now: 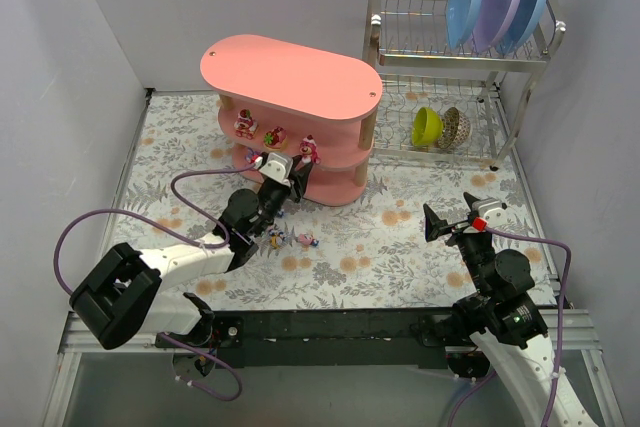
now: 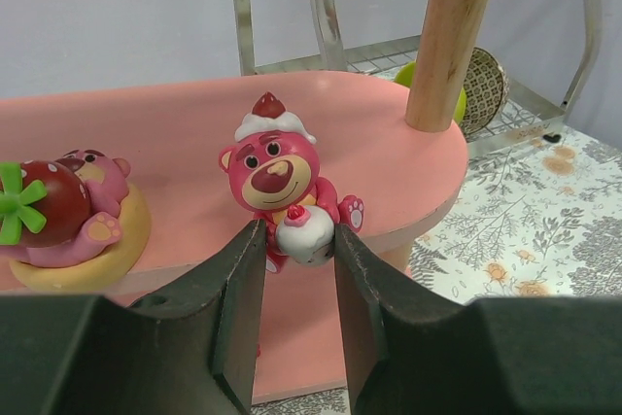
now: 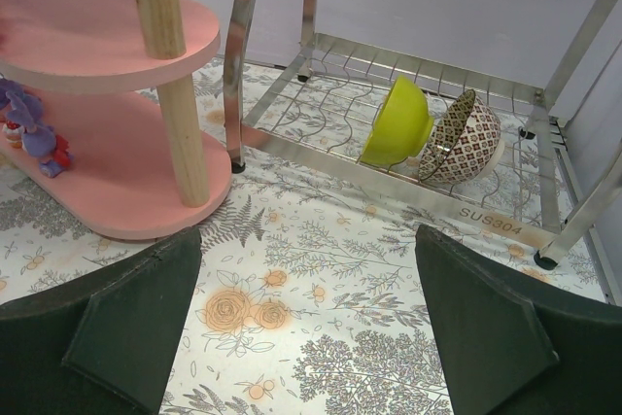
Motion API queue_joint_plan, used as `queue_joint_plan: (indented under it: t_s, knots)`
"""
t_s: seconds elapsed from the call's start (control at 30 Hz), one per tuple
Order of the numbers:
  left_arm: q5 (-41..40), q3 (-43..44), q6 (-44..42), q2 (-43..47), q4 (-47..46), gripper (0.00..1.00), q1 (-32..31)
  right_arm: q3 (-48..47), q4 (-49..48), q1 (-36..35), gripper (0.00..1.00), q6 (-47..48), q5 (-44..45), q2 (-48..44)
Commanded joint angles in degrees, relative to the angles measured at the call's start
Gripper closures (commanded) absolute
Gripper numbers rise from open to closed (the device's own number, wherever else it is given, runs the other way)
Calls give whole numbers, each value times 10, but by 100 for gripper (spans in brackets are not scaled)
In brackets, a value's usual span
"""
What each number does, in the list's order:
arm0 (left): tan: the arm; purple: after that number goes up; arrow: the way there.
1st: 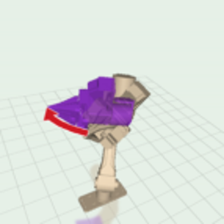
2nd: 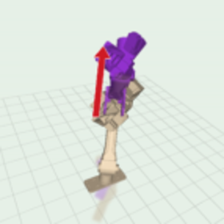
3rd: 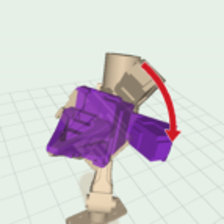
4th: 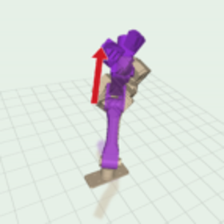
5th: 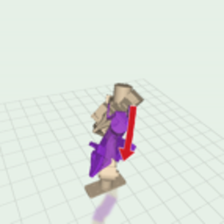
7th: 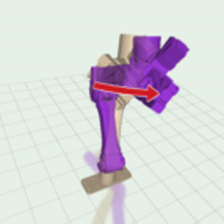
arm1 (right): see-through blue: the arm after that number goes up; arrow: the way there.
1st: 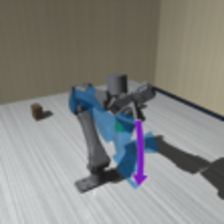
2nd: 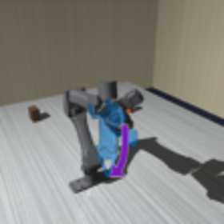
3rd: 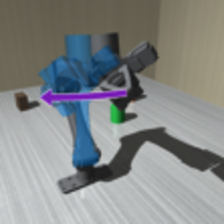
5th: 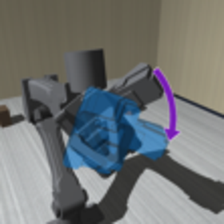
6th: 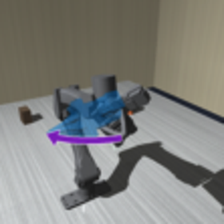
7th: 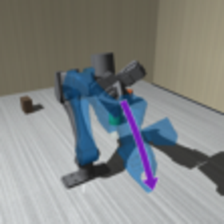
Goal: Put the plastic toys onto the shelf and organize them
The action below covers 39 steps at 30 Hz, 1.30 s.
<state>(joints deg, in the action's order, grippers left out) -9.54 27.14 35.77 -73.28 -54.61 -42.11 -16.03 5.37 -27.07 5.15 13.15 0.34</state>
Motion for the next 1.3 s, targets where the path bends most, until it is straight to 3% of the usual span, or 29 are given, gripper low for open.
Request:
queue_joint_plan:
  t_s: [0.0,0.43,1.27]
  knots:
    - [-12,25,-36,5,15,92,3,-3,-32,-3,2,4,3,-118]
    - [-17,51,-91,-62,-30,92,3,-3,-32,-3,2,4,4,-118]
    - [-10,27,-59,-33,65,79,2,-2,-31,-3,2,4,3,-118]
